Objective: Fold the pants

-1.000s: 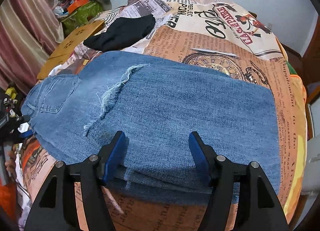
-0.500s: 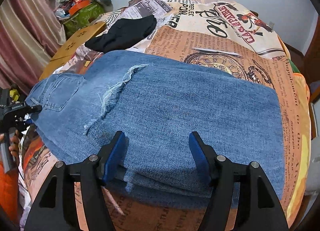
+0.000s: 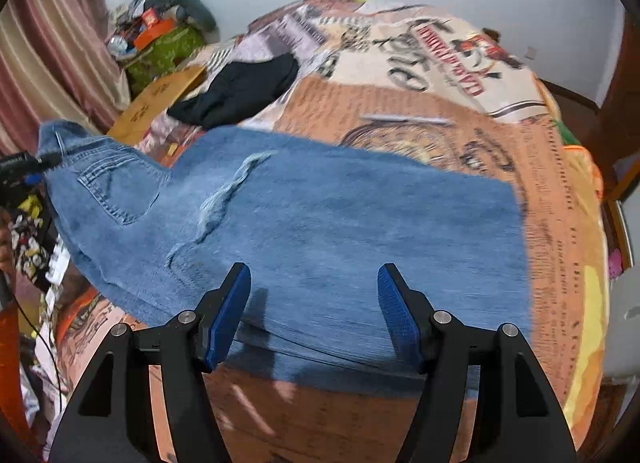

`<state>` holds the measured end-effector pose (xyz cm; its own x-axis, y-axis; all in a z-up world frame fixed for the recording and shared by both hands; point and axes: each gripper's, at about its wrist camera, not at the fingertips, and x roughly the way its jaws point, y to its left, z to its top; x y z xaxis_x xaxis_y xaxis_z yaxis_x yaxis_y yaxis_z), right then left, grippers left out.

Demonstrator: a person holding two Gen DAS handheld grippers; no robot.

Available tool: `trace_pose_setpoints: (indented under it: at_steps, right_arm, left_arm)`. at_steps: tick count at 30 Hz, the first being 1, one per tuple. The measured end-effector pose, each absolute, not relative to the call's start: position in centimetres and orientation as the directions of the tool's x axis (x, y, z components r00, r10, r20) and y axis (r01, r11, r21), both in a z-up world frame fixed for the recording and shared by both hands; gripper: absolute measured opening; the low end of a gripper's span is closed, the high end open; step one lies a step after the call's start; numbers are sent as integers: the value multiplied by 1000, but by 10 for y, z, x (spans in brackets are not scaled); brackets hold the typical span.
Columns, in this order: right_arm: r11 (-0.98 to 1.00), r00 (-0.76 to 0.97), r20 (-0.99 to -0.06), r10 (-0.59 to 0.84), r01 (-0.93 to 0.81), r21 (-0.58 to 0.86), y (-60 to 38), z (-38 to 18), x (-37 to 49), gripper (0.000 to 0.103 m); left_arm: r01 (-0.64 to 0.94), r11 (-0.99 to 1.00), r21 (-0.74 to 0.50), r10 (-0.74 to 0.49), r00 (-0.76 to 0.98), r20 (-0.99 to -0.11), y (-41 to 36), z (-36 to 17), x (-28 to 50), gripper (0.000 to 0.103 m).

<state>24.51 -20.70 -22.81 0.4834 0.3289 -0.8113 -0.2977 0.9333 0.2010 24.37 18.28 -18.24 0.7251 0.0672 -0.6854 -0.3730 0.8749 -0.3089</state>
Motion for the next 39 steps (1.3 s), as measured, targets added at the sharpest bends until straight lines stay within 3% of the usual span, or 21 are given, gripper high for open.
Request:
trace_pose_setpoints:
  at_steps: [7,14,20,25,30,33,39]
  right_arm:
    - [968,555,-794,249,-168,187,-274,-217,238,62]
    - [981,503,-845,180,-25,193,-321,-255,235,62]
    - [954,474,-841,261,7,300,-325,-278,240,62]
    - [953,476,-837,270,-8,303,-324,-277,238,62]
    - [953,496,-827,266,-5,303,-329,-271,229,62]
    - [956,504,-826,252,3,294,-336,-269,225,62]
    - [959,510,-826,239,12,285,-346,-267,215,62]
  left_arm:
    - [-176,954,-244,2,815,-579,99,-116,265,21]
    - [11,993,-121,-76,834,-547,7,-90,294,20]
    - [172,983,-67,-180,821,-541,-77,-84,307,19]
    - [313,947,-74,-295,754,-587,-138,-103,309,19]
    - [431,897,-93,-370,621,-691,-188,-155,300,19]
    - [495,864,-95,-387,531,-754,-207,-187,289,19]
    - [579,816,-5,-354,491,-796,-236,-228,255,19]
